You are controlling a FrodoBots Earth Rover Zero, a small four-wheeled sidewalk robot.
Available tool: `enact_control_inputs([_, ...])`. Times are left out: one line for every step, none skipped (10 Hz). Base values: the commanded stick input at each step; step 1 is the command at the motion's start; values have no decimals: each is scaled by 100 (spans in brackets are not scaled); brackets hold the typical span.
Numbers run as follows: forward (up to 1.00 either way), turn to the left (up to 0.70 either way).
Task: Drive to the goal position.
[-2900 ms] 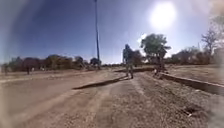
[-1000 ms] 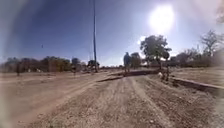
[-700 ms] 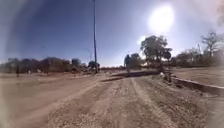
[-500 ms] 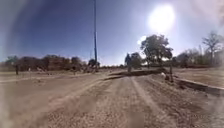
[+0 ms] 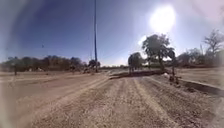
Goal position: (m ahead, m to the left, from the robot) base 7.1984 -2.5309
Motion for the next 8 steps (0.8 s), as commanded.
enact_control_inputs([70,0])
enact_control_inputs([70,0])
enact_control_inputs([70,0])
enact_control_inputs([70,0])
enact_control_inputs([70,0])
enact_control_inputs([70,0])
enact_control_inputs([70,0])
enact_control_inputs([70,0])
